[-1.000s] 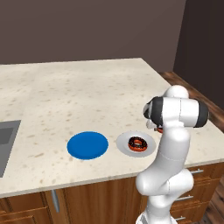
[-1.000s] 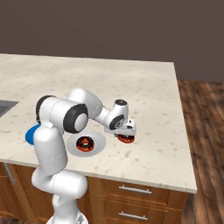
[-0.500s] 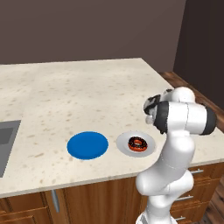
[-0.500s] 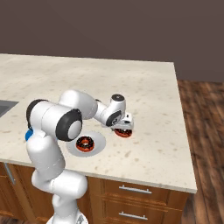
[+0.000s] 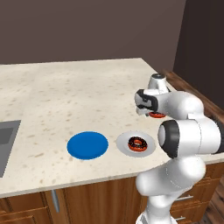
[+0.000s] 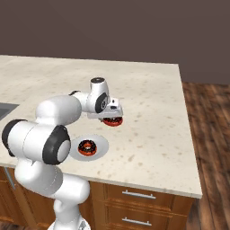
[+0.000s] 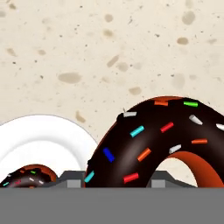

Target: Place the pastries on the plates.

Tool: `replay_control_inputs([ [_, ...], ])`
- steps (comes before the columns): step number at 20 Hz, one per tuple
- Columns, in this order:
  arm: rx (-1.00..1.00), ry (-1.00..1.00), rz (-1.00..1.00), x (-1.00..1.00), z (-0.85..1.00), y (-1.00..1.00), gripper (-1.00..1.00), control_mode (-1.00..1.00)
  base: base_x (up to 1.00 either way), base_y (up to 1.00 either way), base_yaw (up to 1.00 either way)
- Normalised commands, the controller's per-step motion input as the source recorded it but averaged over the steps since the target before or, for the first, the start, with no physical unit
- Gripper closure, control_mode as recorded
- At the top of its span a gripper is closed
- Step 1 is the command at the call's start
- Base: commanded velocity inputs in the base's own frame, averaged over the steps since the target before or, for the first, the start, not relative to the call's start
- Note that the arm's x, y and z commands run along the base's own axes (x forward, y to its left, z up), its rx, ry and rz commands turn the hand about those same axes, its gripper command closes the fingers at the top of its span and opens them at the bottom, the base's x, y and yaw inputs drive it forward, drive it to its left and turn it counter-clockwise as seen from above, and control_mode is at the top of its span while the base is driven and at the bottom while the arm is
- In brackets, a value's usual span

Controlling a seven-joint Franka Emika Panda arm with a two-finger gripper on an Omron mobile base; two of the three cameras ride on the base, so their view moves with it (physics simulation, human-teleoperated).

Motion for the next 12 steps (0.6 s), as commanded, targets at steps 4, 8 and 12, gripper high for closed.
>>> replay_control_inputs([
  [4, -0.04, 0.07, 0.00, -0.27, 0.57, 0.23, 1.00, -1.00, 0.00, 0.00, 0.00],
  [8, 0.00, 0.00, 0.00, -0.25, 0.56, 0.02, 1.00, -1.00, 0.00, 0.00, 0.00],
  [12, 0.00, 0.00, 0.00, -0.28, 0.55, 0.00, 1.00, -1.00, 0.00, 0.00, 0.00],
])
